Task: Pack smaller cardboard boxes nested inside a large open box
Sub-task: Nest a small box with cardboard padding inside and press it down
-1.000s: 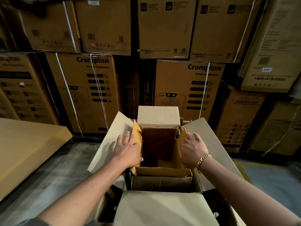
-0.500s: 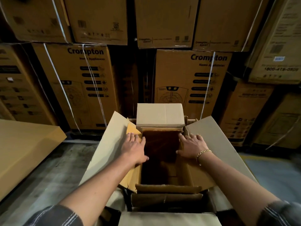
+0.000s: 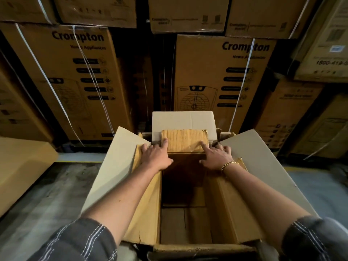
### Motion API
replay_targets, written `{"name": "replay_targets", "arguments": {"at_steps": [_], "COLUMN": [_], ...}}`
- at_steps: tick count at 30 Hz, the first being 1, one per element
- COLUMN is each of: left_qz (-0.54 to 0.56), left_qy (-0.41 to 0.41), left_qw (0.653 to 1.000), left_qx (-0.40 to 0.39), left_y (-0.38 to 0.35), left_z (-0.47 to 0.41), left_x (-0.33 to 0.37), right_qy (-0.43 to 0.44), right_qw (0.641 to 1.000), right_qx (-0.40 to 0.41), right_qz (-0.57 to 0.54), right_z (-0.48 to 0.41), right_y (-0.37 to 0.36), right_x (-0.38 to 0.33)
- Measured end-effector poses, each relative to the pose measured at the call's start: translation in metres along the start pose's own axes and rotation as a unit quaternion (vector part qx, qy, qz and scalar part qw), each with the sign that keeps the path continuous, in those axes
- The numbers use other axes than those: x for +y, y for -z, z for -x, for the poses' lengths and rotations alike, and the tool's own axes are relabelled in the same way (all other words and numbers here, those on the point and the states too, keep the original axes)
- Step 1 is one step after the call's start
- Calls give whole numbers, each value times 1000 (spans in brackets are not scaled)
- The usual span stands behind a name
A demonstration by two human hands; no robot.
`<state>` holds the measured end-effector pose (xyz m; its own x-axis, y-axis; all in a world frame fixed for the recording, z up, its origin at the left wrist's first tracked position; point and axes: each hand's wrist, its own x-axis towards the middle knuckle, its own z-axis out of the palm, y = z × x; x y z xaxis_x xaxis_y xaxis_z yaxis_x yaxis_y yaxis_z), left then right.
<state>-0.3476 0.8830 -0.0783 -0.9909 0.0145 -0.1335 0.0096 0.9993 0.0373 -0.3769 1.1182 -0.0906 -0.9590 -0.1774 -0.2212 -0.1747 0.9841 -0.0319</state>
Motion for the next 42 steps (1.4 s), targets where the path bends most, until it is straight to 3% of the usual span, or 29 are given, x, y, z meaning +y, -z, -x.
{"name": "replay_targets", "arguments": {"at_steps": [2, 6, 12, 16, 20, 24, 27, 31, 33, 38, 42], "left_qz": [-18, -23, -93, -108, -151, -132, -118, -102, -92, -81, -88], "left_qy": [8, 3, -38, -42, -40, -59, -65, -56, -45, -15, -16], "left_qw": [1000, 999, 989, 988, 984, 988, 990, 993, 994, 996, 996], "left_qx": [16, 47, 110, 98, 89, 56, 42, 39, 36, 23, 25], "left_y": [-2, -3, -19, -19, -16, -19, -17, -11, -11, -13, -42], "left_z": [-1, 0, 13, 15, 30, 51, 69, 94, 108, 160, 213], "left_x": [2, 4, -2, 3, 6, 8, 9, 16, 21, 30, 35], "right_qy": [-5, -2, 3, -5, 82, 125, 138, 173, 166, 134, 74], "right_qw": [999, 989, 994, 992, 982, 991, 971, 957, 966, 991, 997], "right_qx": [17, 131, 110, 92, 102, -39, -180, -226, -190, 18, 12], "right_qz": [-29, -63, 1, 90, 138, 32, -79, -50, -63, -14, -11], "right_z": [-3, -1, 1, 15, 53, 120, 182, 251, 266, 270, 275], "right_y": [-4, -11, -17, -18, -9, 6, 6, -27, -39, -40, -50], "right_x": [1, 12, 4, 2, -7, -24, -37, -47, -46, -27, -7]}}
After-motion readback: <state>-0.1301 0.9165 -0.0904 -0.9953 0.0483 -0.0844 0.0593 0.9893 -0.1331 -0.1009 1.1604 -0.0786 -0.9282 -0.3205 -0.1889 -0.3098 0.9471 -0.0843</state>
